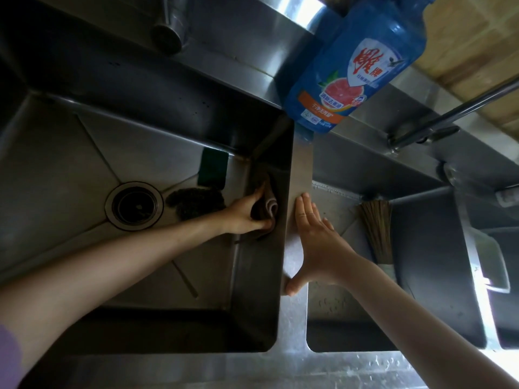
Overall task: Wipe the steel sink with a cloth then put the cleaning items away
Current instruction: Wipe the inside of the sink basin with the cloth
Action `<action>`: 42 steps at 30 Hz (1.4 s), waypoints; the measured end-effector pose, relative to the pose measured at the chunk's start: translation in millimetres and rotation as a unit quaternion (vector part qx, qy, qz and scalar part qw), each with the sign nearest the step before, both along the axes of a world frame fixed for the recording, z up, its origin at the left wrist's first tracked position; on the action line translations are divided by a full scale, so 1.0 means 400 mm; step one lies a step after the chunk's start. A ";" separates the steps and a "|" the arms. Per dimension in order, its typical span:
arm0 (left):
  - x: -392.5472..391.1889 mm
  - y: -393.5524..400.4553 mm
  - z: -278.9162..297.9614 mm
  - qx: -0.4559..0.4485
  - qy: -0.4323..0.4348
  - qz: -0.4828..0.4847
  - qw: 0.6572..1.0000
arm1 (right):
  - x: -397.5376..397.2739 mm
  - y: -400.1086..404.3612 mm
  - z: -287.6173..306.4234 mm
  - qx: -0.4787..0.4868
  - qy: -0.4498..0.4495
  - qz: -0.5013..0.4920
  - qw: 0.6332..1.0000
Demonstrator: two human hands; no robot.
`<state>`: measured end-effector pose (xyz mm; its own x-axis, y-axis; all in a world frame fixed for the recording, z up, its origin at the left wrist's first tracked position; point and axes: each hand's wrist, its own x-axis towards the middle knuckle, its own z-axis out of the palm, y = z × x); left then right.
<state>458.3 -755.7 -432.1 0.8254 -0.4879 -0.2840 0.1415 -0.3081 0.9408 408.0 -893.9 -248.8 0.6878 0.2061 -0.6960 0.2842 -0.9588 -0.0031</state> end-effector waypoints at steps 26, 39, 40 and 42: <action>0.133 0.006 0.116 0.008 -0.061 0.013 0.998 | 0.000 0.007 0.004 -0.017 -0.007 0.011 1.000; 0.212 0.006 0.062 0.085 -0.069 -0.017 0.994 | 0.003 0.004 0.003 -0.020 -0.004 0.020 1.000; 0.215 0.006 0.057 0.094 -0.066 -0.018 0.993 | 0.005 0.002 0.003 -0.017 -0.007 0.020 1.000; 0.218 0.005 0.051 0.105 -0.062 -0.020 0.992 | 0.008 -0.003 0.004 -0.008 -0.014 0.015 1.000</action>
<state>545.5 -753.7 -411.9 0.8417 -0.4618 -0.2799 0.0114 -0.5030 0.8642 411.1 -895.1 -247.0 0.7008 0.2169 -0.6796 0.3134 -0.9494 0.0201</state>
